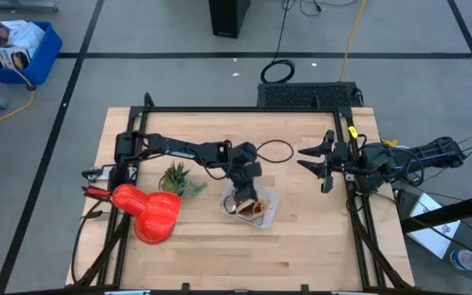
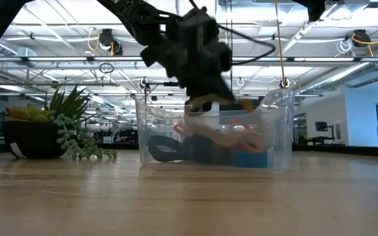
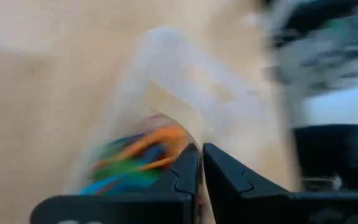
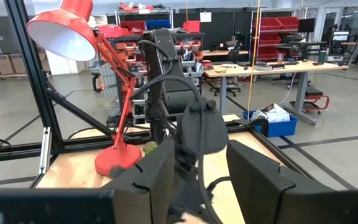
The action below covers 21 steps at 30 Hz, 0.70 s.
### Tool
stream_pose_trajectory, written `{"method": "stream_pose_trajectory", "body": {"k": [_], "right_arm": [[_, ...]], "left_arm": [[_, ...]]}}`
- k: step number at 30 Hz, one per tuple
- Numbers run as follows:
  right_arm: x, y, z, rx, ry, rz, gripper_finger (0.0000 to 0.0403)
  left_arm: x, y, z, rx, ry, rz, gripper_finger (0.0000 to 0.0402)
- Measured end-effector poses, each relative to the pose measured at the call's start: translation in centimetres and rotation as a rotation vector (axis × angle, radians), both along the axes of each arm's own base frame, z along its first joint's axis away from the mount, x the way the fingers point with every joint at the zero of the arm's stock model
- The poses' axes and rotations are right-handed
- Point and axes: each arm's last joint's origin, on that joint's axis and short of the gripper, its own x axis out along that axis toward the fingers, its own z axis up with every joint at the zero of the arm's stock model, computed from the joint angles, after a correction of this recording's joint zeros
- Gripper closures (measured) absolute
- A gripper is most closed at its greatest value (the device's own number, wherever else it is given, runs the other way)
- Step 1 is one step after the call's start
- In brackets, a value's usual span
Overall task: Pick and place rubber bands into bin
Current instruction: Put the light brown rubber band into the bin
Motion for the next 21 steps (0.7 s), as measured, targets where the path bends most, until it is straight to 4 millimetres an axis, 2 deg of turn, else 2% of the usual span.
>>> {"method": "stream_pose_trajectory", "body": {"k": [6,21], "right_arm": [[0.0,0.0,0.0,0.000,0.000,0.000,0.0261],[0.0,0.0,0.0,0.000,0.000,0.000,0.0261]], "left_arm": [[-0.9,0.1,-1.3,0.248,0.137,0.099,0.0371],[-0.9,-1.2,-1.4,0.315,0.121,0.060,0.0371]]}}
